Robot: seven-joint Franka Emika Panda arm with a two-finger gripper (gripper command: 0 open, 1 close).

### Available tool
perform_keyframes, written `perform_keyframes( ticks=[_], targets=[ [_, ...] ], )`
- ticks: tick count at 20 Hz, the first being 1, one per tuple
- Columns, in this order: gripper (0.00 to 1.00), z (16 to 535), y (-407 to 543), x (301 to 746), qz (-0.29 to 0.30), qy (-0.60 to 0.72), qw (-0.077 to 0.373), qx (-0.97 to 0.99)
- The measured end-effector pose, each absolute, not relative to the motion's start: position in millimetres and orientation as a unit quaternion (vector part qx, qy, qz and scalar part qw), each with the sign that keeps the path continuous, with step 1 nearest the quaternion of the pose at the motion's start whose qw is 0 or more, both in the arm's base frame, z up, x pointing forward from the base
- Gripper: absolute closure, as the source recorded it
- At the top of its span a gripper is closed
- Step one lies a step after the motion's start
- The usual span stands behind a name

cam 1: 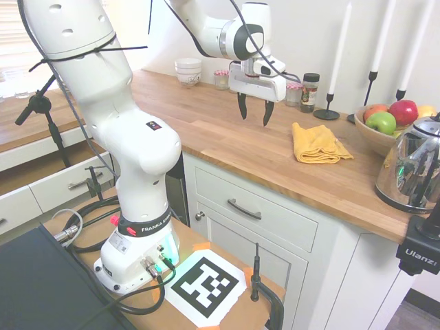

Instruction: Wipe the counter

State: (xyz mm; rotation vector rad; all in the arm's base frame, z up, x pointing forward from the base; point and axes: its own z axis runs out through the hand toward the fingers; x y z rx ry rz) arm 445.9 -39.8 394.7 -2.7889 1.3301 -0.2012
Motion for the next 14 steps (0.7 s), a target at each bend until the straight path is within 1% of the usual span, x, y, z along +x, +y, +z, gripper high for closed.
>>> perform_keyframes(
  ticks=[14],
  targets=[
    [0.0,409,-156,501,-0.118,0.454,0.018,-0.883]
  ],
)
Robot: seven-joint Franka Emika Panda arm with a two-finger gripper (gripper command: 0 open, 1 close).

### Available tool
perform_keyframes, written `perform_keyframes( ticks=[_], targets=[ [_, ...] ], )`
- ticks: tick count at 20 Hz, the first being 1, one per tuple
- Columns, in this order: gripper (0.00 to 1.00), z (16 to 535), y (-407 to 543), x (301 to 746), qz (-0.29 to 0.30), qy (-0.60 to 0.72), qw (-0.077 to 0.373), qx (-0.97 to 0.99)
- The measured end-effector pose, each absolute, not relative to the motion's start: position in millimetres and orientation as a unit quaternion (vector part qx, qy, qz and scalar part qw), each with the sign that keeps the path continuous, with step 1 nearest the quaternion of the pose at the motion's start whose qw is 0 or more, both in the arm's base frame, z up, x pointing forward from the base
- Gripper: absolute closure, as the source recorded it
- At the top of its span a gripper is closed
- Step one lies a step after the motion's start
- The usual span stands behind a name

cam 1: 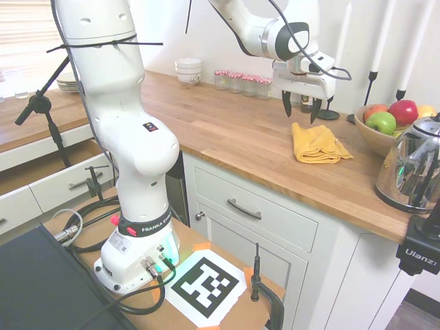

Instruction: Wipe the counter

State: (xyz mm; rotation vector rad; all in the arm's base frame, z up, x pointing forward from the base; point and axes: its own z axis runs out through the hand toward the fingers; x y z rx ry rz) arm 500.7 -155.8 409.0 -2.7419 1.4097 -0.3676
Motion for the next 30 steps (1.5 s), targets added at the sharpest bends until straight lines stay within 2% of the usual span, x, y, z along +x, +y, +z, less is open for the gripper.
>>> perform_keyframes(
  ticks=[10,25,26,30],
  targets=[
    [0.0,374,-205,519,-0.122,0.468,0.015,-0.875],
    [0.0,332,-219,523,-0.108,0.484,0.017,-0.868],
    [1.0,332,-219,523,-0.108,0.485,0.018,-0.867],
    [1.0,330,-225,521,-0.105,0.492,0.033,-0.864]
  ],
)
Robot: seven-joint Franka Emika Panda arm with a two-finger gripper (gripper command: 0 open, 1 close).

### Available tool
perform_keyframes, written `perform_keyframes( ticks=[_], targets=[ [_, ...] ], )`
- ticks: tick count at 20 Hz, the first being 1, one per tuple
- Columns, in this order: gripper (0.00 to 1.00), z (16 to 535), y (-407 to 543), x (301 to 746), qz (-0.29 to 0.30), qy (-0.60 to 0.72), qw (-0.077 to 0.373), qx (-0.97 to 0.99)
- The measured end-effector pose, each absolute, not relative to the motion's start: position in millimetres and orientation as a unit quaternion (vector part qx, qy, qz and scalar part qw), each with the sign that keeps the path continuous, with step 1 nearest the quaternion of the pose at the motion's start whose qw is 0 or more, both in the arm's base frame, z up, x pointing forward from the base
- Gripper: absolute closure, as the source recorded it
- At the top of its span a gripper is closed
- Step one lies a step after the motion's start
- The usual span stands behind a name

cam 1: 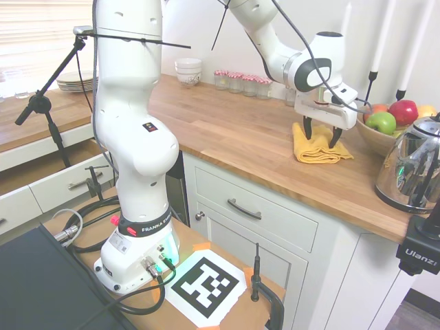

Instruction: Wipe the counter

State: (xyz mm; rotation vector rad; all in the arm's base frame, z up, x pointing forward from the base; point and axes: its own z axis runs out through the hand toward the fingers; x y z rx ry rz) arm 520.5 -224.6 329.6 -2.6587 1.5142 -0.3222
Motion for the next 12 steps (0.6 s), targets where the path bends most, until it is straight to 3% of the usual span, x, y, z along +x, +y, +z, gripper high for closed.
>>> perform_keyframes(
  ticks=[12],
  targets=[
    [1.0,328.2,-236.0,515.2,-0.104,0.506,0.041,-0.855]
  ],
)
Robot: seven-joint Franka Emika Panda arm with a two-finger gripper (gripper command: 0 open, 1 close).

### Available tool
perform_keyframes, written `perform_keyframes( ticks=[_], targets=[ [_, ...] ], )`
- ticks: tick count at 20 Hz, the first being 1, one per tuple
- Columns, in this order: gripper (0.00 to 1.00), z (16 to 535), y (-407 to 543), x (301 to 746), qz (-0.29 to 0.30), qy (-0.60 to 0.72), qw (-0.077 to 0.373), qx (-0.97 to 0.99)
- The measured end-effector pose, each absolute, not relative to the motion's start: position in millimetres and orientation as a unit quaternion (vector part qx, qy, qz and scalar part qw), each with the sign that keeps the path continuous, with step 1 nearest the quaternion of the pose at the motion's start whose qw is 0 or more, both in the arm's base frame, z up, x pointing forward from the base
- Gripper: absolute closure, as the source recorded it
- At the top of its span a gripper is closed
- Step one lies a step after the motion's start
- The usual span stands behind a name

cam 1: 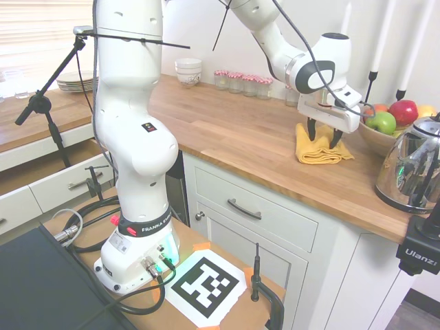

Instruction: Wipe the counter

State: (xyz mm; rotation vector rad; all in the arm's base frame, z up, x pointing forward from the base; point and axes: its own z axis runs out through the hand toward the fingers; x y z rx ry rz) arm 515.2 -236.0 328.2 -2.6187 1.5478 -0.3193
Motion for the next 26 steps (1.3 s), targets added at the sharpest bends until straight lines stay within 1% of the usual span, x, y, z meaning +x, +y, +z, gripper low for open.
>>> perform_keyframes(
  ticks=[26],
  targets=[
    [1.0,328,-246,510,-0.105,0.521,0.054,-0.845]
  ],
)
